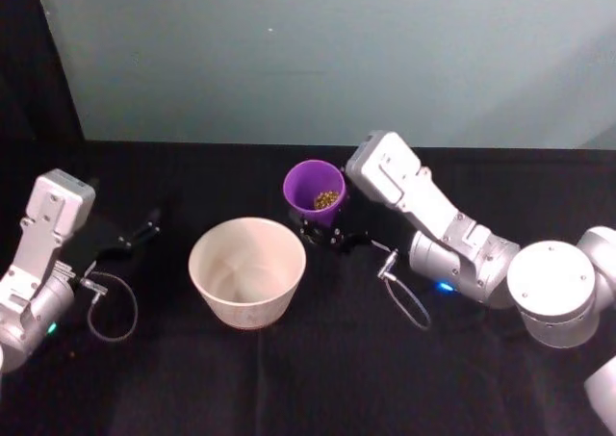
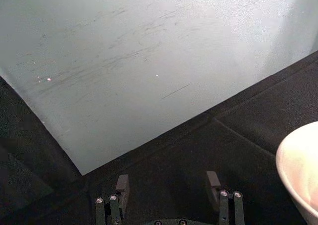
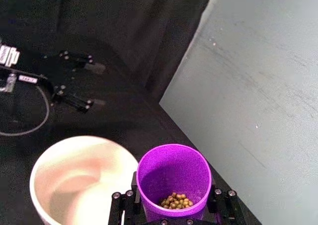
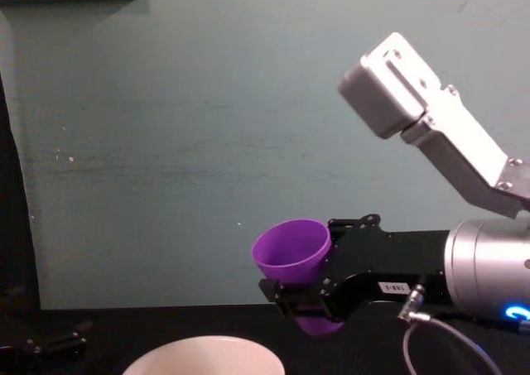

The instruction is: Pick up the cup and pour the mung beans from the cup into the bowl.

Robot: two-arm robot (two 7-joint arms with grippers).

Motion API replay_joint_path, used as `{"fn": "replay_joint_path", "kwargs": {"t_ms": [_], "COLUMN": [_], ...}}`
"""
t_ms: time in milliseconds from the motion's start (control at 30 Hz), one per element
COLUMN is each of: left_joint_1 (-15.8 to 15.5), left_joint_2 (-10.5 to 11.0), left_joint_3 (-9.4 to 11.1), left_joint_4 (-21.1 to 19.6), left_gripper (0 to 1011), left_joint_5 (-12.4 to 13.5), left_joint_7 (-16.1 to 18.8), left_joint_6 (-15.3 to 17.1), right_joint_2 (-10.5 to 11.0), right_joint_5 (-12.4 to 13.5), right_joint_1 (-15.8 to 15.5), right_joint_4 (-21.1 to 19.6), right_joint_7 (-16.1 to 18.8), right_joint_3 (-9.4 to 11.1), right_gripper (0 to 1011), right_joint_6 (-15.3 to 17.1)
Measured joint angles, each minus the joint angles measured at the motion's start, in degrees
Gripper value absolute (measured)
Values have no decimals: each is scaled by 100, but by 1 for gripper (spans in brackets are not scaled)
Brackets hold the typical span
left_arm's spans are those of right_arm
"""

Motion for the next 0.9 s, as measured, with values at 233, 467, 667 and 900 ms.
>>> {"fn": "replay_joint_path", "kwargs": {"t_ms": [233,467,667,900], "left_joint_1": [0,0,0,0], "left_joint_2": [0,0,0,0], "left_joint_3": [0,0,0,0], "left_joint_4": [0,0,0,0], "left_gripper": [1011,1011,1012,1011], "left_joint_5": [0,0,0,0], "left_joint_7": [0,0,0,0], "left_joint_6": [0,0,0,0], "right_joint_2": [-14,-37,-43,-33], "right_joint_5": [-273,-575,-869,-1214], "right_joint_1": [19,40,61,78], "right_joint_4": [-50,-98,-164,-229], "right_joint_7": [65,112,117,118], "right_joint_3": [-73,-167,-245,-300], "right_gripper": [726,726,726,726], "right_joint_6": [37,73,125,153]}}
